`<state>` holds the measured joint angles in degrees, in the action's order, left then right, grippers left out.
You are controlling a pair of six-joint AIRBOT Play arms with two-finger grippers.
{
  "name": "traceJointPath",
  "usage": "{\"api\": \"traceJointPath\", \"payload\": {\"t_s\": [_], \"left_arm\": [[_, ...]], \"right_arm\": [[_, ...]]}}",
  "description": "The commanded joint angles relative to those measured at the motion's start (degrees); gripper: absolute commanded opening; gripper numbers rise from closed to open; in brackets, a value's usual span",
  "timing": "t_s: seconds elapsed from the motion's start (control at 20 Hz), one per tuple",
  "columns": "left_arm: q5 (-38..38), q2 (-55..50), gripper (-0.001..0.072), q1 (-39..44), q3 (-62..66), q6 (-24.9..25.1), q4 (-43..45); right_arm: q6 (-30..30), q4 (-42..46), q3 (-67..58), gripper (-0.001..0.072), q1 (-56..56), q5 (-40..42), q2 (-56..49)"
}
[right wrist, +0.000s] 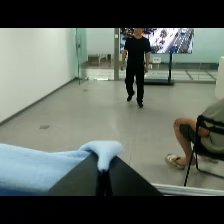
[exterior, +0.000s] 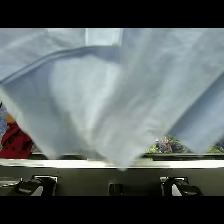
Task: Fold the clothes and pants, and hang the long-sleeved shirts on hangers.
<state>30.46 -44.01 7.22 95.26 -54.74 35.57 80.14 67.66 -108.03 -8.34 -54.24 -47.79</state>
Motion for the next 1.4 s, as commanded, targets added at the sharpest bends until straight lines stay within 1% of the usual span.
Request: {"api": "traceJointPath", "payload": {"t_s": [0.0, 0.05, 0.15, 0.2, 0.3, 0.35, 0.45, 0.5, 0.6, 0.65, 0.8, 0.85, 0.9, 0.95, 1.0, 1.05, 1.15, 1.2, 1.25, 1.3, 1.35], "left_arm": [[0.15, -2.64, 0.0019, -0.13, -6.36, -8.68, 15.21], [0.15, -4.26, 0.0018, -0.24, -10.23, -12.07, 19.87], [-0.11, -8.57, 0.0019, -1.25, -18.43, -16.48, 25.49], [-0.87, -11.63, 0.0019, -2.25, -22.43, -17.31, 25.77], [-2.56, -17.97, 0.0019, -4.2, -27.36, -20.55, 25.75], [-2.32, -21.57, 0.002, -5.14, -28.26, -21.42, 25.73], [-1.49, -27.67, 0.0021, -6.23, -28.39, -24.83, 25.7], [-1.11, -30.25, 0.0021, -6.58, -28.39, -26.88, 25.7], [0.17, -34.12, 0.0021, -6.4, -28.39, -31.04, 25.35], [1.36, -35.67, 0.0021, -6.25, -28.39, -32.0, 24.41], [6.75, -38.77, 0.0023, -5.7, -28.39, -32.35, 22.23], [8.35, -39.08, 0.0032, -5.73, -28.37, -32.33, 21.57], [9.9, -38.97, 0.0108, -6.32, -28.3, -32.33, 21.16], [12.39, -38.8, 0.0281, -7.52, -27.69, -32.35, 20.96], [17.25, -38.8, 0.0507, -9.75, -26.12, -32.3, 21.0], [22.6, -38.8, 0.0603, -12.59, -24.61, -32.28, 21.03], [34.82, -38.8, 0.06, -19.93, -23.12, -32.22, 21.07], [41.09, -38.95, 0.0588, -23.47, -23.74, -31.17, 21.57], [45.64, -38.91, 0.0588, -26.29, -25.79, -29.24, 21.59], [47.82, -38.88, 0.0581, -28.15, -28.74, -28.35, 21.59], [48.24, -38.86, 0.0573, -29.18, -32.52, -27.43, 21.09]], "right_arm": [[0.22, -0.76, 1.29, 0.0038, -0.04, -9.05, -8.13], [0.22, -1.86, 2.25, 0.0038, -0.04, -10.99, -12.81], [0.22, -5.6, 4.22, 0.0038, 0.04, -11.67, -23.61], [0.46, -8.15, 4.74, 0.0038, 0.09, -10.82, -29.46], [6.99, -18.03, 4.79, 0.0038, 0.07, -8.09, -41.75], [10.16, -24.37, 4.79, 0.0038, 0.07, -6.99, -47.15], [11.23, -34.14, 4.79, 0.0039, 0.22, -8.09, -55.12], [11.91, -36.54, 4.79, 0.0039, 0.59, -9.88, -58.4], [12.04, -36.39, 4.79, 0.0039, 2.56, -13.92, -62.69], [11.1, -35.36, 4.79, 0.0039, 3.65, -15.39, -64.13], [10.69, -29.09, 4.76, 0.004, 5.86, -16.28, -65.44], [10.69, -28.35, 4.66, 0.0056, 5.79, -16.39, -65.2], [10.69, -28.24, 4.17, 0.0171, 4.81, -17.22, -64.85], [10.56, -28.11, 3.41, 0.0421, 3.04, -18.73, -64.04], [9.99, -27.47, 2.21, 0.0585, 0.63, -20.72, -63.06], [9.31, -25.11, 0.48, 0.0593, -2.62, -23.65, -61.81], [9.94, -14.99, -0.94, 0.0599, -9.84, -30.23, -58.42], [11.37, -8.15, -0.87, 0.0602, -13.35, -34.16, -56.94], [11.85, -2.16, -0.61, 0.0606, -16.09, -38.36, -56.06], [11.76, 2.19, 0.11, 0.0606, -18.34, -41.99, -55.54], [11.58, 4.46, 1.55, 0.0607, -20.35, -44.52, -55.04]]}}
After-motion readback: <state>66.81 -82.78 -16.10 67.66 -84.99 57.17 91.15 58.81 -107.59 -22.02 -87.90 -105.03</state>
